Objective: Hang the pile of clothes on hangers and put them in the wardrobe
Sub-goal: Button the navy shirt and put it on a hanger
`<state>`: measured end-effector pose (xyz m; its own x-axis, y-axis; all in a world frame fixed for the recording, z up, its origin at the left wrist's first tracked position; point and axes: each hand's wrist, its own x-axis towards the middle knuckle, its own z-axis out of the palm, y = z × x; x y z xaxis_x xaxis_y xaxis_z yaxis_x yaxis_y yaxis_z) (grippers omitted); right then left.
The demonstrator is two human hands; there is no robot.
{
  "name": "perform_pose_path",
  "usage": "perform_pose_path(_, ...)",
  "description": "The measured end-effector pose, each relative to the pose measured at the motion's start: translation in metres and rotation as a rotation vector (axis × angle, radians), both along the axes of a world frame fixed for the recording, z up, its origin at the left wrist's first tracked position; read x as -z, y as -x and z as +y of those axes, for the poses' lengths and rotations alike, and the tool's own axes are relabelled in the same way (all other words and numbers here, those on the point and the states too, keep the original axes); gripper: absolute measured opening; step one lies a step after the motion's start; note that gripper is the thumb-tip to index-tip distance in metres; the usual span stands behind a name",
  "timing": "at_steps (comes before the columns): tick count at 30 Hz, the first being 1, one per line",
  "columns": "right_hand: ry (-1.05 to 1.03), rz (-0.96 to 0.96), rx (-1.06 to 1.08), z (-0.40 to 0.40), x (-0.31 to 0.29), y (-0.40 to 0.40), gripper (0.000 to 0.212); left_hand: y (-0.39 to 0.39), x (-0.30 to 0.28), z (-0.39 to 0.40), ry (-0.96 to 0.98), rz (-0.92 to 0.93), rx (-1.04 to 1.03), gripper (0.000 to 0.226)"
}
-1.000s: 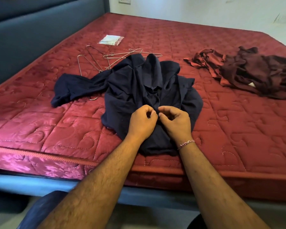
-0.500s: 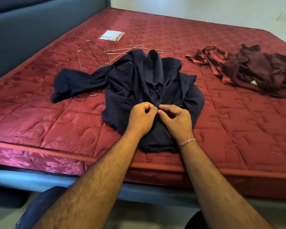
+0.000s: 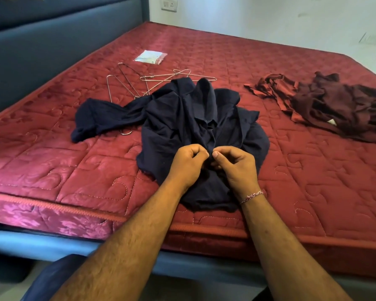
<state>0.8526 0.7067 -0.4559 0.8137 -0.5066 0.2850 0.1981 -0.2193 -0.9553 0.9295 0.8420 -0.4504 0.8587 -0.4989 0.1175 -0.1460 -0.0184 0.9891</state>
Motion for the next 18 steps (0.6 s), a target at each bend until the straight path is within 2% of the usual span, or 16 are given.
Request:
perform_pose_path(4,0.099,-0.007,0.032,0.0,0.005,-0.001,0.016,0.004,0.0,-0.004,-0.042,-0.024,-0.053,0.034)
perform_pose_path(10,0.258,0.048,0.054,0.003,0.007,-0.002,0.023,0.002,0.003,0.0,-0.102,-0.088,-0.065,0.026)
perform_pose_path(18,0.573,0.039,0.239,0.013,0.004,0.001,0.02,-0.002,0.01,0.0,-0.103,-0.102,-0.035,0.021)
